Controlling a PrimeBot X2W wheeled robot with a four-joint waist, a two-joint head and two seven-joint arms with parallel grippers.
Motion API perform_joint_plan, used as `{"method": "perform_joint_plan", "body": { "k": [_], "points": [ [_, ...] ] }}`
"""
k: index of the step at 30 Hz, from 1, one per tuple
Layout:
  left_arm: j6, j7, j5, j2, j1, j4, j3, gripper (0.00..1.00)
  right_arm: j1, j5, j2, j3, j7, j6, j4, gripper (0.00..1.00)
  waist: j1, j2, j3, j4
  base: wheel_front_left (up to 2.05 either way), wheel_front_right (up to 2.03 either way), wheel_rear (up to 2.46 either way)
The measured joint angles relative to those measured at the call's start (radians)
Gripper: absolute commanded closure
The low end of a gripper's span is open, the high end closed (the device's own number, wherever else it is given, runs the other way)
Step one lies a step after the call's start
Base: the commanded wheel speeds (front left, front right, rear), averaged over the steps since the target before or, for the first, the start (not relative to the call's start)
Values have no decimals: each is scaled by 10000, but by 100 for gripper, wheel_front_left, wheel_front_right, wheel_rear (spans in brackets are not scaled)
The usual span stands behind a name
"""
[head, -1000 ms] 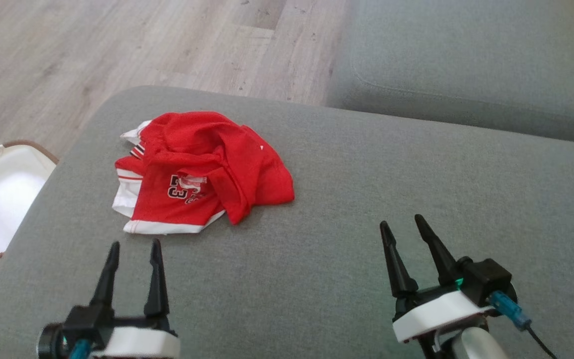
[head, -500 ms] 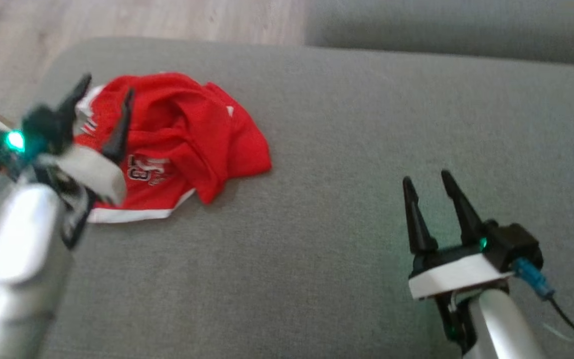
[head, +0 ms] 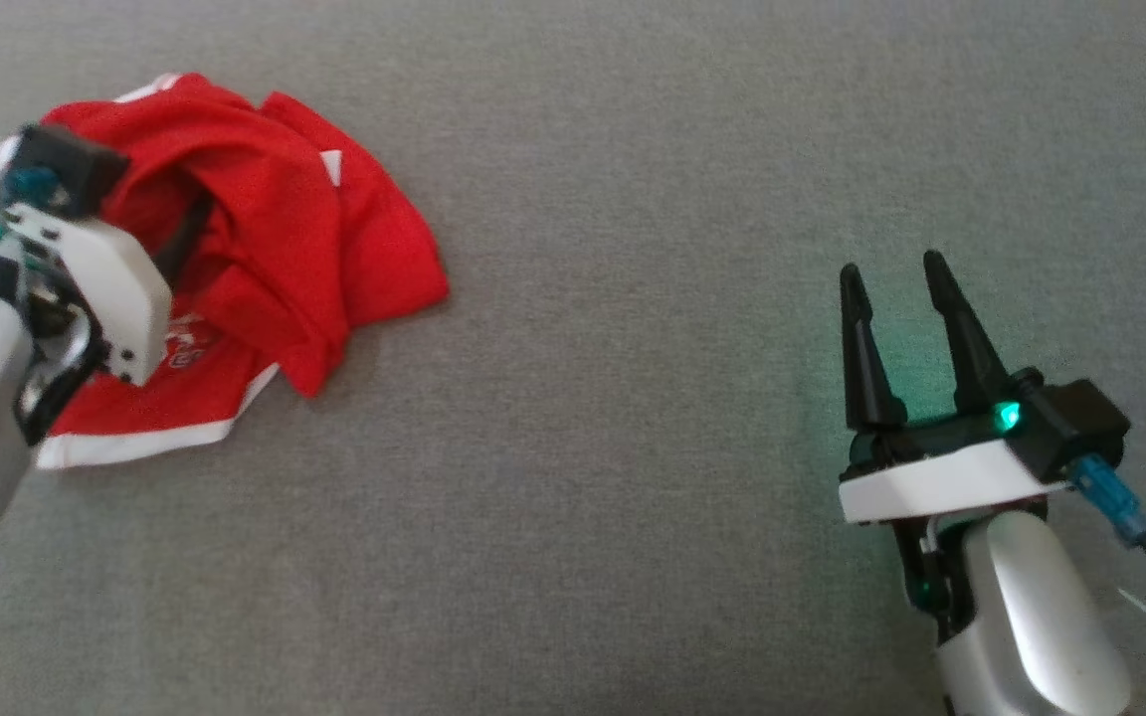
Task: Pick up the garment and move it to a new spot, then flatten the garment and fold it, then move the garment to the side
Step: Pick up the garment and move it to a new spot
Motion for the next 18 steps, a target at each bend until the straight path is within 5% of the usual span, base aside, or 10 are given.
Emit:
{"method": "perform_joint_plan", "body": {
  "k": [2,3,10,18],
  "points": [
    [0,-73,-291,65,-329,278,-286,0,-116,17,0,-59,0,0,-48,0,0,0,151,-121,0,0,0],
    [0,-123,-420,52,-445,437,-324,100,-160,19,0,-94,-2,0,-73,0,0,0,217,-171,0,0,0],
    [0,-1480,-784,-27,-1034,1129,-667,100,-275,17,-6,-234,0,0,-100,0,-1,0,379,-278,0,0,0],
    [13,-3985,-1062,-497,-1919,1475,123,100,-267,38,-8,-282,0,0,12,0,-1,0,-55,-137,0,0,0]
  ]
}}
